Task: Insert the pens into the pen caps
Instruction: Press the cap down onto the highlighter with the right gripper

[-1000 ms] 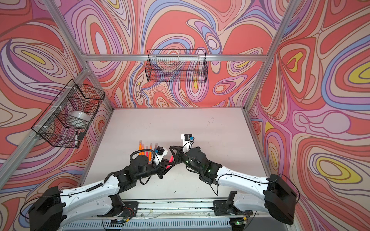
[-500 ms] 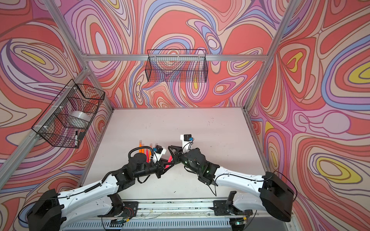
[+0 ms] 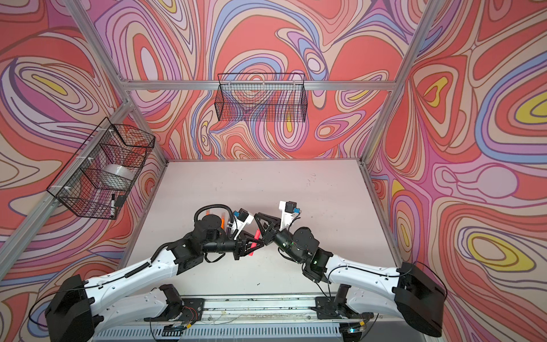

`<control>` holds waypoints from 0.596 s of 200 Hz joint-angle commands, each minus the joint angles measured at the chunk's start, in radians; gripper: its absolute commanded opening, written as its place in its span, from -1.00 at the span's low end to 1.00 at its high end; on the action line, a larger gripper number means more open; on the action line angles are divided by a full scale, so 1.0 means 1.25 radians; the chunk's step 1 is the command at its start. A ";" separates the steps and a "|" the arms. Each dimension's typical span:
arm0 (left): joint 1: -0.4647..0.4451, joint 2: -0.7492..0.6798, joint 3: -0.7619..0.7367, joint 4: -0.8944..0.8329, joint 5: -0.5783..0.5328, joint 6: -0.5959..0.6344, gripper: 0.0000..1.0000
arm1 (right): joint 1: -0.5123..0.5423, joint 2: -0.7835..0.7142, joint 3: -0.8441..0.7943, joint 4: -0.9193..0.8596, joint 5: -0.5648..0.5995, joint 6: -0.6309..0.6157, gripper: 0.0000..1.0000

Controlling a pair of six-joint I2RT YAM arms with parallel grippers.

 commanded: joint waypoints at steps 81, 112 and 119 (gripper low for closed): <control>-0.064 -0.056 0.013 0.193 -0.573 0.203 -1.00 | 0.177 0.075 0.070 -0.406 0.208 0.161 -1.00; -0.068 -0.064 0.012 0.201 -0.628 0.221 -1.00 | 0.228 0.127 0.142 -0.497 0.303 0.178 -1.00; -0.068 -0.060 0.011 0.202 -0.638 0.219 -1.00 | 0.230 0.137 0.149 -0.495 0.304 0.178 -1.00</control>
